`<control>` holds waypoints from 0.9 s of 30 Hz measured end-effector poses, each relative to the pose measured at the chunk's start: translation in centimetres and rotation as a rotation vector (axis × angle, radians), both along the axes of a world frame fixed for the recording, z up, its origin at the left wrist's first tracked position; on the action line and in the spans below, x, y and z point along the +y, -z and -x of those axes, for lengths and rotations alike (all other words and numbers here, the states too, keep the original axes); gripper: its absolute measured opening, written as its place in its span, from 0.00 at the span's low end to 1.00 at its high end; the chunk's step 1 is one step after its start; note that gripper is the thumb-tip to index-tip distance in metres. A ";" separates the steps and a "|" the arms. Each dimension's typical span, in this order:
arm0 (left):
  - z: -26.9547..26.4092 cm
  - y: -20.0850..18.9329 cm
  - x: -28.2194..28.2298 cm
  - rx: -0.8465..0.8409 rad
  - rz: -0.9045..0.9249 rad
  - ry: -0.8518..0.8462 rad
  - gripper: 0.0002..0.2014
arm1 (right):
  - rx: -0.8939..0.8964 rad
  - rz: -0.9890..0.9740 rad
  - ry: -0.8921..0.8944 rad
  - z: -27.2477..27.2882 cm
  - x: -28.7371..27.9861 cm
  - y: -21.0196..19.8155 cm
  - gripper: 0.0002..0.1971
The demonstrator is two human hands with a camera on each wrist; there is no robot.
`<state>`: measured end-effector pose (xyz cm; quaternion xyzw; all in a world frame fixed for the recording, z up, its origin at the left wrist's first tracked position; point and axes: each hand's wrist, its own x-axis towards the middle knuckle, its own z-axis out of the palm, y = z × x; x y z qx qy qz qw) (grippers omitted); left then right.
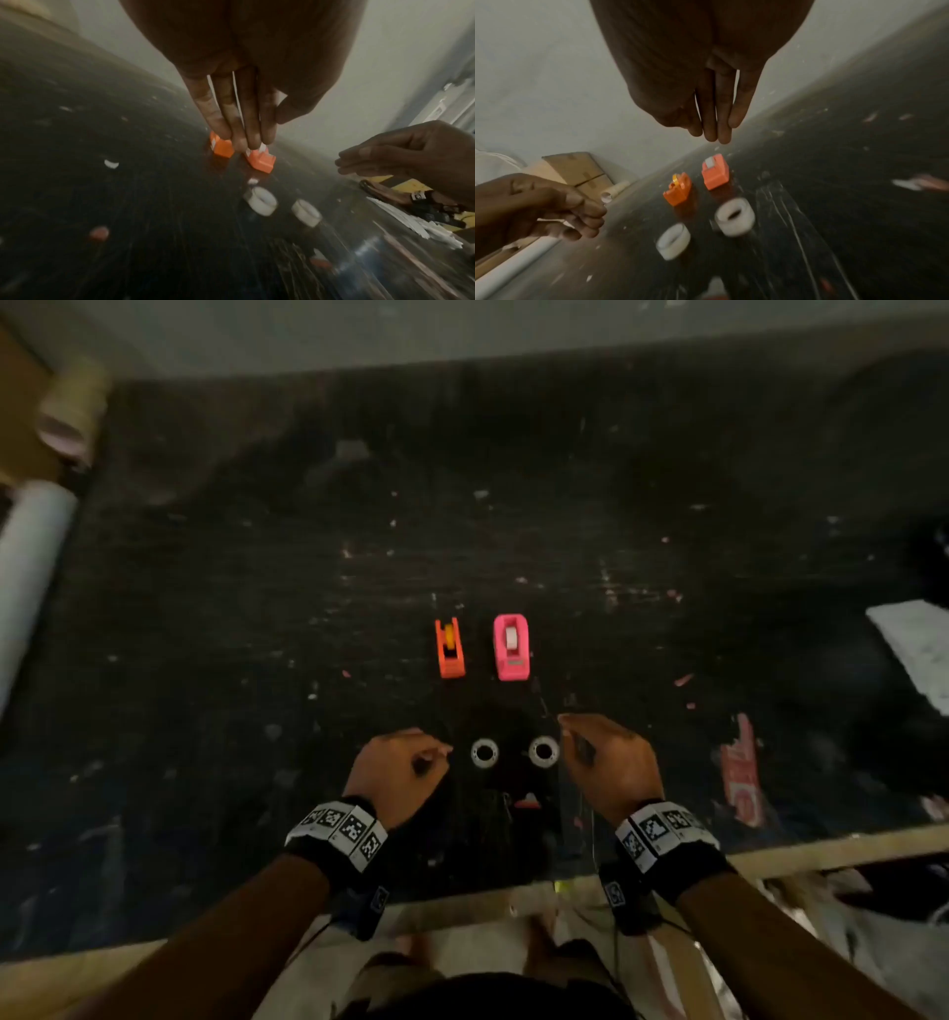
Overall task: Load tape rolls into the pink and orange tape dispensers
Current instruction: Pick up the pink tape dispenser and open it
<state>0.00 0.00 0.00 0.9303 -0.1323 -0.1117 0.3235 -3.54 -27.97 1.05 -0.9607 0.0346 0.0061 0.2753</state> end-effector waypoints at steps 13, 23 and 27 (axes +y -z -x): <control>-6.9 0.5 -5.3 0.014 0.016 0.037 0.16 | 0.055 0.000 -0.015 -4.4 -0.5 2.6 0.12; -15.7 -0.6 -7.8 -0.108 -0.147 0.055 0.21 | 0.049 0.019 -0.077 -14.4 -0.7 0.6 0.12; -17.3 -0.2 -8.6 -0.022 -0.326 0.211 0.45 | 0.103 0.075 -0.148 -17.1 -0.2 1.8 0.15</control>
